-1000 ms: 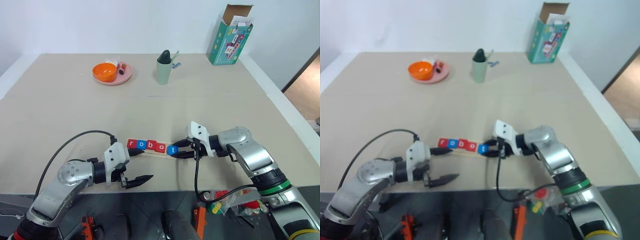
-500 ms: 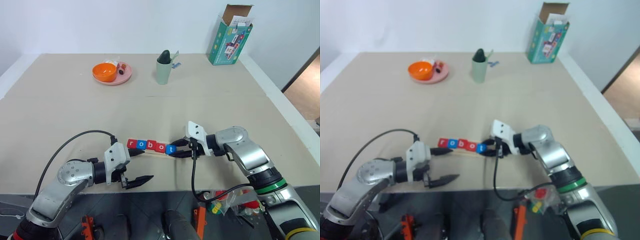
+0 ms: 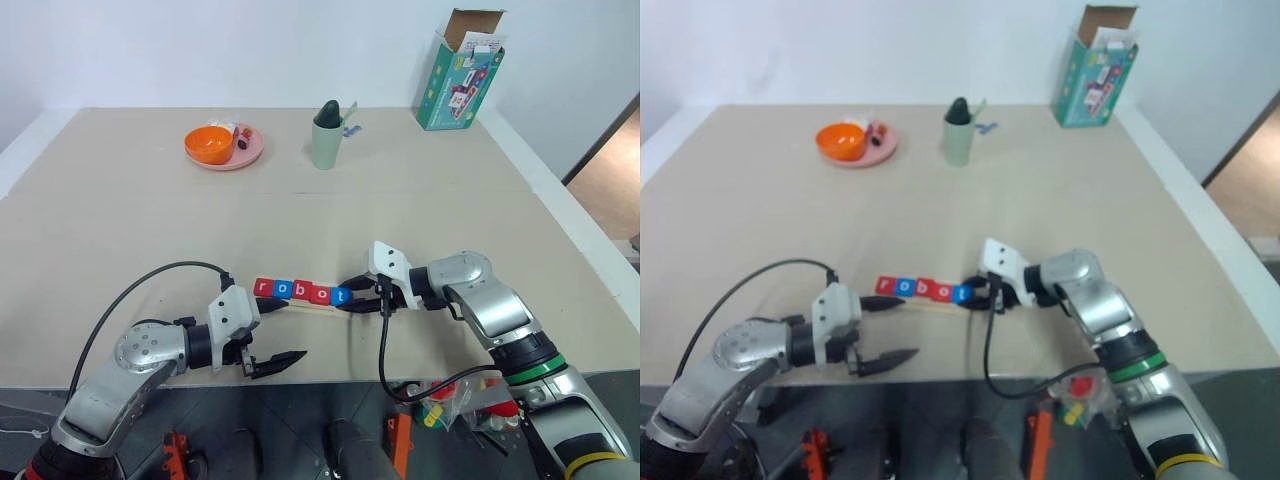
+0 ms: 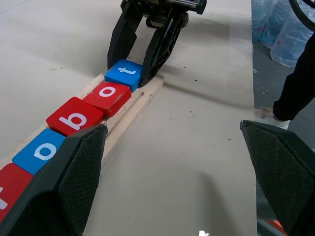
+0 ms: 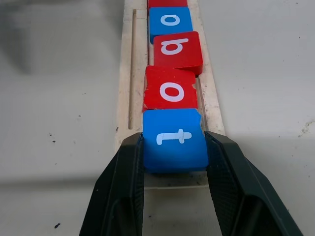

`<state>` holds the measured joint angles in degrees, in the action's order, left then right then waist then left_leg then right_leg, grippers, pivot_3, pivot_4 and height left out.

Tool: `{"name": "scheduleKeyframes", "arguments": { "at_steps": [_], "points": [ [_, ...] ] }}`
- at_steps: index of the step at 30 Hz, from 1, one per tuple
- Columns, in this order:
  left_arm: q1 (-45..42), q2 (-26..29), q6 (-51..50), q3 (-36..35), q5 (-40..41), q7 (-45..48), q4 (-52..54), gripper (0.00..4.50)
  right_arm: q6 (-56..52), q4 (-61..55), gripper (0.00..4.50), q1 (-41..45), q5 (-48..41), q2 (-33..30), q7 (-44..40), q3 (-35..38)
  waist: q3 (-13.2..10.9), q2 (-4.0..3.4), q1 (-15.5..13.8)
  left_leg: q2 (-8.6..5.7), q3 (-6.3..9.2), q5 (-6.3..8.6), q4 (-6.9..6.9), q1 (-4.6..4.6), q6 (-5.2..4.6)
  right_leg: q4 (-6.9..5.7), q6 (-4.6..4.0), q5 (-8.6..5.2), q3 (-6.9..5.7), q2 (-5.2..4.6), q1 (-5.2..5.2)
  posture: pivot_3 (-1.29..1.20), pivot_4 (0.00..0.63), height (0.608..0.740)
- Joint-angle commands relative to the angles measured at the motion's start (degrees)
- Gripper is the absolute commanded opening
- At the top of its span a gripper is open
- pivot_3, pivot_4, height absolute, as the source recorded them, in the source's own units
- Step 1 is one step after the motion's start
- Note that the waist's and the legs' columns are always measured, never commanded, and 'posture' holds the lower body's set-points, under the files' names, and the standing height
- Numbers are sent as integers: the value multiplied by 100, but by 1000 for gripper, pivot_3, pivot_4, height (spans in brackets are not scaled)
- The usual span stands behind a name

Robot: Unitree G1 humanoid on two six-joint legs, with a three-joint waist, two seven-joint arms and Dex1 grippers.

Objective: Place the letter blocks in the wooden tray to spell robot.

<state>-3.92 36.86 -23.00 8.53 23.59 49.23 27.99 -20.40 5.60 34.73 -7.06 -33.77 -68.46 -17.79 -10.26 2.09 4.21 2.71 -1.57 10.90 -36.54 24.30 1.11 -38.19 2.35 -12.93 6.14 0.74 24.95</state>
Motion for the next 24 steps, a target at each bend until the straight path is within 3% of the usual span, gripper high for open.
{"name": "scheduleKeyframes", "arguments": {
  "at_steps": [1,4,5,11,12,24],
  "points": [
    [-8,33,-4,-64,5,-9,197,4500,-25,-1,1205,100,-15,26,-2,31,0,0,1,0,0,0,0,0,0,0,0,0,0,0,0,0,150,740],
    [-31,17,-8,-41,-4,-16,181,4500,-49,30,1205,96,-11,22,-19,32,0,0,2,0,0,0,0,-1,0,0,0,0,0,0,0,0,150,740],
    [-33,16,-4,-38,-8,-15,176,4500,-24,40,2235,96,-4,30,3,44,0,0,2,0,0,0,0,-2,0,0,0,0,0,0,-1,0,150,740],
    [-50,16,3,-26,-19,-1,151,4500,-92,53,4308,132,-40,40,47,124,0,0,2,0,0,0,0,-2,0,0,-1,1,0,0,-2,0,150,740],
    [-54,17,4,-26,-21,2,147,4500,-112,47,4457,142,-46,38,56,140,0,0,2,0,0,0,0,-2,0,0,-1,1,0,0,-2,0,150,740],
    [77,-62,80,-252,151,-28,168,4500,-1441,-1406,4457,-70,-1009,72,740,1095,0,0,1,0,2,0,0,0,0,-2,12,8,-1,0,0,0,150,740]
  ]
}}
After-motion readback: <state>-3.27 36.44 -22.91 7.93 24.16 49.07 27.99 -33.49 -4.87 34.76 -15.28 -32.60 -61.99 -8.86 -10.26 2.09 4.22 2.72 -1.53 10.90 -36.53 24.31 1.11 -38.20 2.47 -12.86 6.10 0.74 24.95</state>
